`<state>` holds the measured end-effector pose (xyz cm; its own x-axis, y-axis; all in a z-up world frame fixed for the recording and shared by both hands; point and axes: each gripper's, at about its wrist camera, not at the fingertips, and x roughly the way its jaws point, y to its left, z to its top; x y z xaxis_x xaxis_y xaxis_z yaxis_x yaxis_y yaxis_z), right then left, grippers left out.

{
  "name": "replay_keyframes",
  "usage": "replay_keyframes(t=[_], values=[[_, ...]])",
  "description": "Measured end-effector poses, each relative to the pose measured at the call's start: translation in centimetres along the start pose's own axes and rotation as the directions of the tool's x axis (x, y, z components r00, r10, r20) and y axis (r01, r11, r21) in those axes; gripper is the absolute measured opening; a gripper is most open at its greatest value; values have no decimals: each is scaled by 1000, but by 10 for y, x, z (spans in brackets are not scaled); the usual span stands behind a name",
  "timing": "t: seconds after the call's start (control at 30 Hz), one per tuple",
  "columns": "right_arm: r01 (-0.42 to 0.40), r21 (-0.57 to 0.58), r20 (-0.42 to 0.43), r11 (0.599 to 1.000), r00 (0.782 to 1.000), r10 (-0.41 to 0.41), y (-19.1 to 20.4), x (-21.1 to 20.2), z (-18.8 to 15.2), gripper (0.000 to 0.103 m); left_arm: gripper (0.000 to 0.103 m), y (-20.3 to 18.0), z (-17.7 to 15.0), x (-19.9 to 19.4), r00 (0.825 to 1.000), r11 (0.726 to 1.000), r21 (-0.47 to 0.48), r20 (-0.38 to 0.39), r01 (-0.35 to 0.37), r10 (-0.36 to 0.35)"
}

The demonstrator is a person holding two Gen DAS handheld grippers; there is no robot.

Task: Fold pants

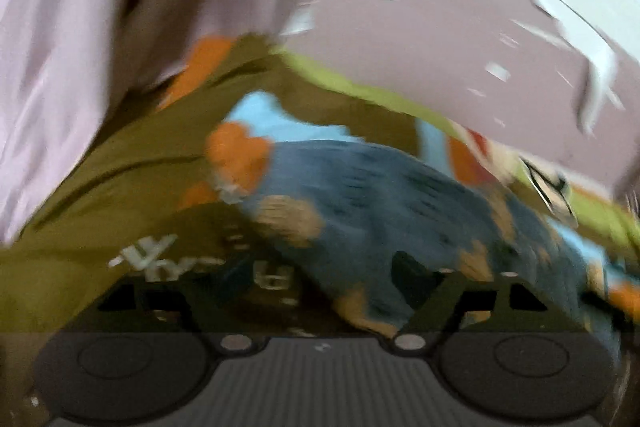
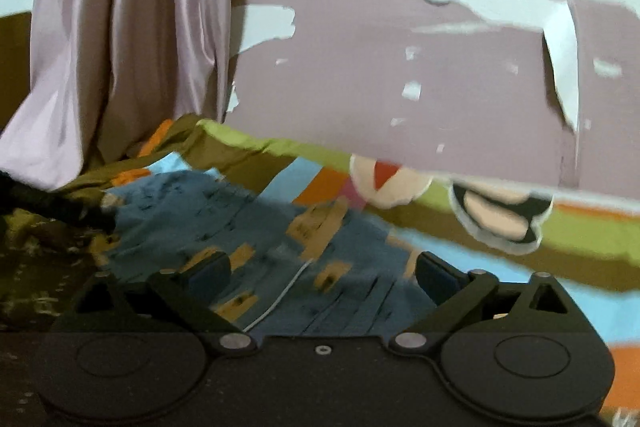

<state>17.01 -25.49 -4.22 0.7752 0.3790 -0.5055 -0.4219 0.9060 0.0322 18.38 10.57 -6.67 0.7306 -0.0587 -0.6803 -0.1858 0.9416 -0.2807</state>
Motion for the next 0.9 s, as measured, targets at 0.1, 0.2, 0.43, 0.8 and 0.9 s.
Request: replay_keyframes(t=[0.1, 0.2, 0.43, 0.8, 0.9], values=[[-1, -23, -46, 1000, 999, 0, 9, 5, -11, 96, 58, 21, 6, 11, 999, 995, -91, -17, 43, -45], [-3, -30, -79, 1000, 997, 1, 14, 11, -19, 96, 50, 23, 13, 20, 995, 993, -69, -21, 97, -98], [-10, -2, -111, 1000, 994, 9, 14, 19, -25, 96, 49, 51, 14, 45, 987, 949, -296, -80, 109, -138], [-19, -1, -123, 1000, 992, 18, 13, 19, -28, 96, 51, 87, 9, 57, 969, 835, -505, 11, 217, -246], [-19, -5, -125, 1000, 992, 18, 13, 20, -28, 96, 31, 85, 11, 56, 980, 841, -516, -15, 163, -199]])
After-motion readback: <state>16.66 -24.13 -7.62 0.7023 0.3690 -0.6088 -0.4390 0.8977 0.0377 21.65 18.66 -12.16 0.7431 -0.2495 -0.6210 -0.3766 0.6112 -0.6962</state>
